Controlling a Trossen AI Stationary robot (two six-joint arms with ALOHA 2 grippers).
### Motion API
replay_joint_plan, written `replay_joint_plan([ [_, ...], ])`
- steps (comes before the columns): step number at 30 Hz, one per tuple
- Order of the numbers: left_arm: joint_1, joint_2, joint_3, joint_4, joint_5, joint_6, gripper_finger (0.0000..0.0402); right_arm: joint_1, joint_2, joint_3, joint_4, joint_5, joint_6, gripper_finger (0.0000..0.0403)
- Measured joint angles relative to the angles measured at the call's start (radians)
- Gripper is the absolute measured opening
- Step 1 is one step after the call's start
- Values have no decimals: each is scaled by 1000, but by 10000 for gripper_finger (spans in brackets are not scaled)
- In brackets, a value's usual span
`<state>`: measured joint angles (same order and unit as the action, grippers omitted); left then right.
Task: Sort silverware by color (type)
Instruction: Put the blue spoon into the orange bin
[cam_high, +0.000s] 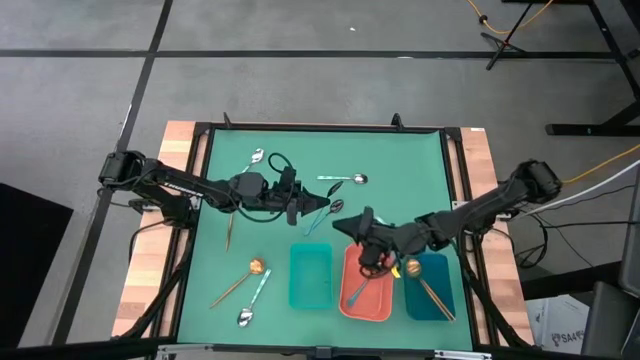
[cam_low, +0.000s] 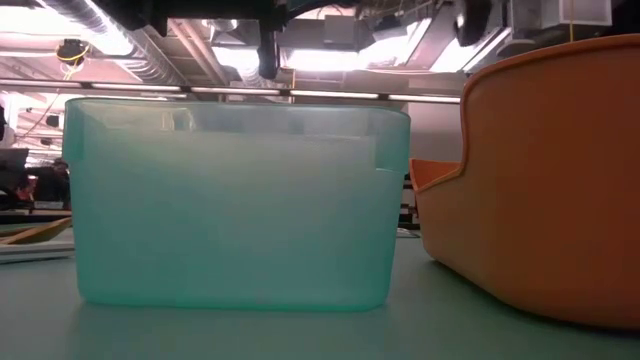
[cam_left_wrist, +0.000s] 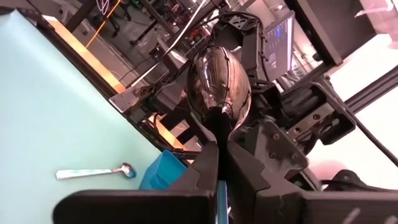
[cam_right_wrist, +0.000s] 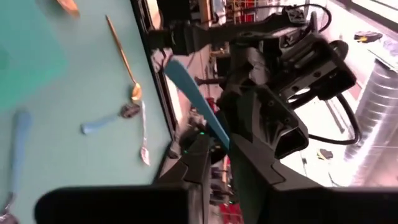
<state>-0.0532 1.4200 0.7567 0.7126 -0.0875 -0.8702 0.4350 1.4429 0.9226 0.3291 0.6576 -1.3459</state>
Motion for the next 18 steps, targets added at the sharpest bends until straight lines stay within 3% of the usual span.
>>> replay_joint_plan([
  [11, 0, 0, 0, -1, 0, -68, 11, -58, 30, 0, 33, -41, -98, 124],
  [18, 0, 0, 0, 0, 0, -86, 12, -58, 30, 0, 73, -102, -226, 133],
])
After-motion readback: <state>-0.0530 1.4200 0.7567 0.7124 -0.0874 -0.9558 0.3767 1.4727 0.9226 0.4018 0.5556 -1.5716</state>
